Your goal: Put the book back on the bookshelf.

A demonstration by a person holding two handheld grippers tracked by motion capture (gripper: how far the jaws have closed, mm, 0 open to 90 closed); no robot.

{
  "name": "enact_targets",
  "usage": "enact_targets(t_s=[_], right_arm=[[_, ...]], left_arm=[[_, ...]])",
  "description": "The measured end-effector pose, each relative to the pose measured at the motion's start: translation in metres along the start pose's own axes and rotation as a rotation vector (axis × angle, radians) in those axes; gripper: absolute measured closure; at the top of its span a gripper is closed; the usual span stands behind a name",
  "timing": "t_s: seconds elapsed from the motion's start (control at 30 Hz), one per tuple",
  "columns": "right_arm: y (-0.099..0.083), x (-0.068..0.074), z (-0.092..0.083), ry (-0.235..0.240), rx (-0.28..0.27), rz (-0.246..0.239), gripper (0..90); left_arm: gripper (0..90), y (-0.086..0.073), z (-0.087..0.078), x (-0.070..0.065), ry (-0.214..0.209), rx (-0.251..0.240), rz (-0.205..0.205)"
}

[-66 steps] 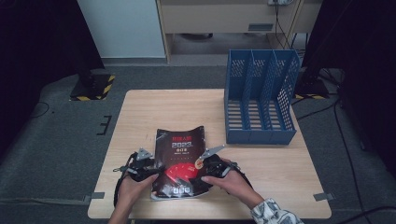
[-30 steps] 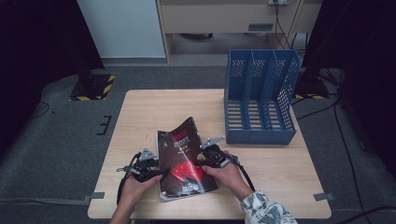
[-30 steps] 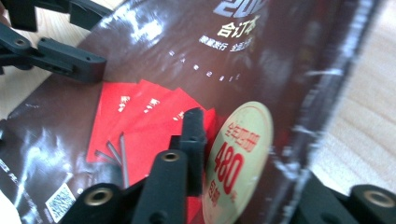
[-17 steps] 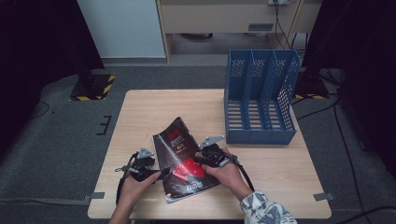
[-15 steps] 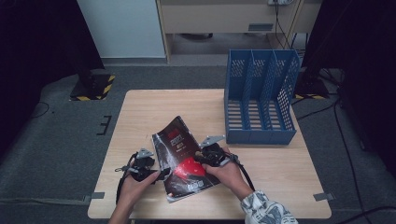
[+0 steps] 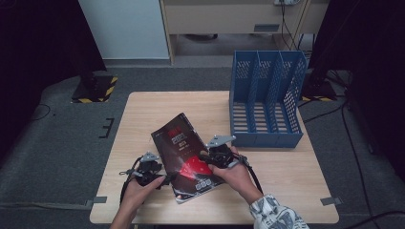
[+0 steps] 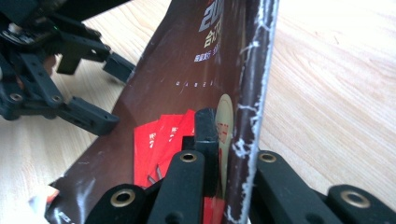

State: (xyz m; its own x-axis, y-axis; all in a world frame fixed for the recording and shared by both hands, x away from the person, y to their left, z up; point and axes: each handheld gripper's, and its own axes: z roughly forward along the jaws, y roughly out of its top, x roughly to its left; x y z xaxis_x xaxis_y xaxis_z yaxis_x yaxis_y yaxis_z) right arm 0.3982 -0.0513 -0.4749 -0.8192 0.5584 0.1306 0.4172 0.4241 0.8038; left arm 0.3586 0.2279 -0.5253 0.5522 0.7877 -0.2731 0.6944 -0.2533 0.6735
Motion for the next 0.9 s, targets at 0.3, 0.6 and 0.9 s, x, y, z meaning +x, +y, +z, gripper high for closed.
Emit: enact_targets(t_s=[0.3,0.6,0.9], right_arm=[[0.005,0.000,-0.002,0.006,-0.013,-0.003,87.0],[0.012,0.001,-0.009,0.011,-0.062,0.008,87.1],[0.013,0.000,-0.010,0.022,-0.067,0.007,87.1]], left_arm=[[20.3,0.000,0.002,-0.002,-0.051,-0.012,-0.009],[24.2,-0.001,0.004,-0.004,-0.100,-0.015,-0.004],[55.2,0.000,0.002,0.006,-0.091,-0.010,-0.073]])
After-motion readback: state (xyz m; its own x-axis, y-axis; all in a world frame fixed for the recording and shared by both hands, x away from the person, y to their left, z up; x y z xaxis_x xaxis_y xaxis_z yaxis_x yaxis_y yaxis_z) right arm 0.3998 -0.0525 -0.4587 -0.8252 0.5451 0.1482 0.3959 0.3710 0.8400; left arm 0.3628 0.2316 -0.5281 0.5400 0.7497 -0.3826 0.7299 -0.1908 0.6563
